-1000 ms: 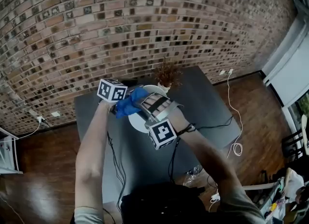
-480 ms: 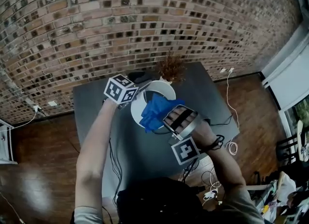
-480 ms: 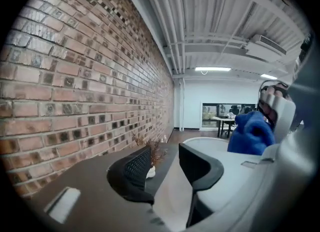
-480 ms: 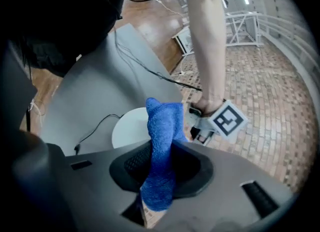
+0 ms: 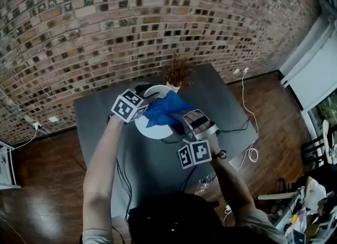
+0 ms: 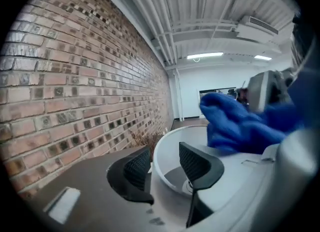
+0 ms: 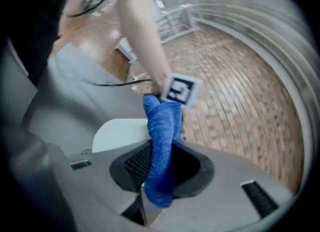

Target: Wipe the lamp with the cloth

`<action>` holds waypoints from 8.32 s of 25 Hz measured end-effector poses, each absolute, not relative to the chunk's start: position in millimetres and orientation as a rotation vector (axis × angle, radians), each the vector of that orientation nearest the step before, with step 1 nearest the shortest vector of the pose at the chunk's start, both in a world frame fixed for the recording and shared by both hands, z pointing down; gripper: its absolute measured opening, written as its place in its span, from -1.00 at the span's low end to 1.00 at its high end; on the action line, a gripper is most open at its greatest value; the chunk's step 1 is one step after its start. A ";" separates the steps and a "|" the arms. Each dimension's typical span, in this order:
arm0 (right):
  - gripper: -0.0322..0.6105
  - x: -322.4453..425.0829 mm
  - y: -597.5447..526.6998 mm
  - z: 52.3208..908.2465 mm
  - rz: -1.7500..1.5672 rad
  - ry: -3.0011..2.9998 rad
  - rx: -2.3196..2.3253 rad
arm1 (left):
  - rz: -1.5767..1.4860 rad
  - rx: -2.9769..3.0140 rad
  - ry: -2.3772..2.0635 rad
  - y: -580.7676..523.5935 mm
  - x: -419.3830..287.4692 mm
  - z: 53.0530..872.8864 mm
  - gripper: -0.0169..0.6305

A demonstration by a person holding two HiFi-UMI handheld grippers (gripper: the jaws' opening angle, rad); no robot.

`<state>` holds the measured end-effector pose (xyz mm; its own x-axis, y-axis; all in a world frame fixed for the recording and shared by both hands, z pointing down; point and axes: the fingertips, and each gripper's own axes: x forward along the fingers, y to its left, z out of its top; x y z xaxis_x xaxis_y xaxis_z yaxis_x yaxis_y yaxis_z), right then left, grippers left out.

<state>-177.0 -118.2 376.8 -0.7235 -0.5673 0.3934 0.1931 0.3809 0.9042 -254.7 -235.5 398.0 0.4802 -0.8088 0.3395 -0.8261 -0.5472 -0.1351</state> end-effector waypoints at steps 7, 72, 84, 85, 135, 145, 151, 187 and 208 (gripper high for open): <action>-0.62 -153.4 -162.8 325.2 -0.767 -2.331 0.663 | 0.524 2.651 -1.454 -231.9 -254.1 399.7 -0.41; -0.62 -239.9 -74.6 455.6 -0.178 -2.395 0.690 | 0.417 2.519 -1.133 -222.5 -260.9 407.2 -0.33; -0.62 -226.8 -49.2 426.2 -0.283 -2.430 0.690 | 0.356 2.512 -1.118 -219.7 -264.0 408.7 -0.29; -0.62 -232.4 -57.6 408.9 -0.266 -2.482 0.748 | 0.341 2.506 -1.108 -219.3 -263.7 408.9 -0.29; -0.62 -158.5 -50.1 596.6 -1.087 -2.125 0.303 | 0.396 2.297 -1.367 -211.8 -287.9 410.2 -0.37; -0.62 -121.3 -125.9 370.3 0.489 -3.274 0.535 | 0.341 2.253 -1.438 -209.7 -291.1 402.2 -0.38; -0.62 -130.6 -146.6 481.2 0.880 -3.059 0.597 | 0.346 2.244 -1.451 -205.9 -294.6 406.4 -0.41; -0.63 -155.4 -239.9 409.9 0.545 -3.085 0.118 | 0.237 2.297 -1.422 -190.5 -276.9 404.8 -0.40; -0.63 -47.0 -219.3 480.0 0.438 -2.701 0.518 | -0.129 2.551 -1.713 -138.8 -296.1 327.3 -0.17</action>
